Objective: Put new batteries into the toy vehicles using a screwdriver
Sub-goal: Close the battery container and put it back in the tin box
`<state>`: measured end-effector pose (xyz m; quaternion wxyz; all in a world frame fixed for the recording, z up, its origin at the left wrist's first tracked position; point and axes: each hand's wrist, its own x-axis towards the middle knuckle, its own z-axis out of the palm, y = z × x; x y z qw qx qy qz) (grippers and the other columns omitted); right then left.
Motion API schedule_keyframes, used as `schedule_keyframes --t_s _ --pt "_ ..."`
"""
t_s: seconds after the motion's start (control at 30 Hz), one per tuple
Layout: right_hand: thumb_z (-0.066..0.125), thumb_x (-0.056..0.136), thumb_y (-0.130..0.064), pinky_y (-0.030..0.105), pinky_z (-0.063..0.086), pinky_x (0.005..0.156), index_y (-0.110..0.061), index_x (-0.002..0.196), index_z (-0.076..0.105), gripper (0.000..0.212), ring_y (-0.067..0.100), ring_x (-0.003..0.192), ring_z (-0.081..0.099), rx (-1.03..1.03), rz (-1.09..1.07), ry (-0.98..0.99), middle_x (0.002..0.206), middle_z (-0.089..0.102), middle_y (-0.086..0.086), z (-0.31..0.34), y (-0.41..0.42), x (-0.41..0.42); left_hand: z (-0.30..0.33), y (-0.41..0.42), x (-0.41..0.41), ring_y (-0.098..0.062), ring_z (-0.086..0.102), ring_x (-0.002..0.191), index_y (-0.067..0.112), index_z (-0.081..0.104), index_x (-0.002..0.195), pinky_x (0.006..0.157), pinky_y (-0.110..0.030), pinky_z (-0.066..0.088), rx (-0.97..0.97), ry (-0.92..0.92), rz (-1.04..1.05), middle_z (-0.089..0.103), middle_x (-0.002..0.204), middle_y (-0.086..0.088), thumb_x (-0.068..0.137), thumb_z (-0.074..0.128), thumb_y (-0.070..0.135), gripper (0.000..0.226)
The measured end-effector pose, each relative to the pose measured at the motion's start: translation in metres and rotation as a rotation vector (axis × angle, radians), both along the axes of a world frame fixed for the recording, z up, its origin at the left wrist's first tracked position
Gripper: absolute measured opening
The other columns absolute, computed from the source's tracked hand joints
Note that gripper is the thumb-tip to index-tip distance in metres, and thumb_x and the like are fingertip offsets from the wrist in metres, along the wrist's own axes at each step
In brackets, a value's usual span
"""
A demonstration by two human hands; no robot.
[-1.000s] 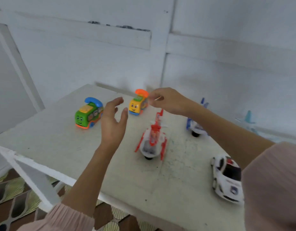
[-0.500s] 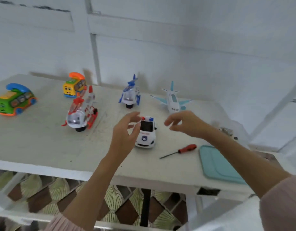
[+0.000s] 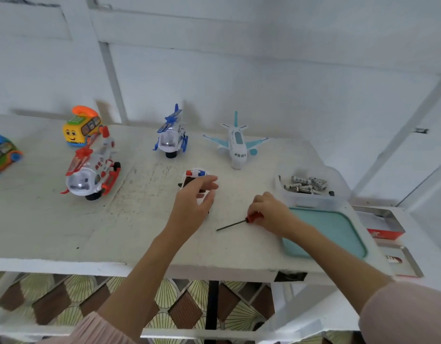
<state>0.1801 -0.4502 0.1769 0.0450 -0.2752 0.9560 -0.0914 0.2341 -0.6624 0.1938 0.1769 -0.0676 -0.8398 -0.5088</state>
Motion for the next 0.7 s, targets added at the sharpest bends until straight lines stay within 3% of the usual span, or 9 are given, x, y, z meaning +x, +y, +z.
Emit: schedule_keyframes --t_s 0.07,0.3,0.43,0.57,0.7 --pt "0.06 0.086 -0.015 0.035 0.041 0.079 -0.01 0.1 0.067 0.016 0.024 0.099 0.045 -0.028 0.016 0.022 0.102 0.059 0.006 -0.001 0.001 -0.002 0.003 0.003 -0.004 0.009 0.059 0.094 0.027 0.057 0.113 0.083 -0.01 0.046 0.011 0.011 -0.014 0.062 0.097 0.02 0.093 0.055 0.005 0.03" --pt "0.069 0.077 -0.004 0.037 0.04 0.072 -0.006 0.092 0.069 0.015 0.029 0.089 0.048 -0.194 -0.041 0.243 0.091 0.062 0.009 0.03 0.034 -0.014 0.012 0.027 -0.022 0.0 0.06 0.098 0.016 0.06 0.116 0.083 -0.011 0.048 0.063 0.071 -0.019 0.065 0.1 0.009 0.093 0.053 0.001 0.028" --pt "0.067 0.08 -0.006 0.037 0.039 0.079 -0.007 0.094 0.069 0.015 0.024 0.09 0.045 -0.312 -0.226 0.244 0.094 0.061 0.008 0.047 0.083 -0.024 0.009 0.054 -0.033 -0.002 0.059 0.101 0.017 0.059 0.118 0.086 -0.016 0.047 0.047 0.065 0.009 0.063 0.105 0.008 0.094 0.053 0.003 0.028" --pt "0.067 0.08 -0.006 0.029 0.035 0.073 -0.01 0.093 0.063 0.014 0.019 0.09 0.045 -0.373 -0.365 0.164 0.091 0.062 0.004 0.046 0.128 -0.037 0.001 0.084 -0.035 0.003 0.059 0.097 0.016 0.059 0.119 0.084 -0.016 0.048 0.018 0.035 -0.002 0.063 0.103 0.011 0.094 0.053 0.004 0.029" --pt "0.067 0.08 -0.007 0.027 0.032 0.07 -0.011 0.086 0.063 0.009 0.013 0.084 0.041 -0.397 -0.375 0.103 0.088 0.065 0.004 0.038 0.147 -0.046 -0.007 0.111 -0.031 -0.003 0.061 0.097 0.016 0.061 0.115 0.083 -0.023 0.051 0.025 -0.003 -0.031 0.065 0.101 0.01 0.092 0.054 0.001 0.029"
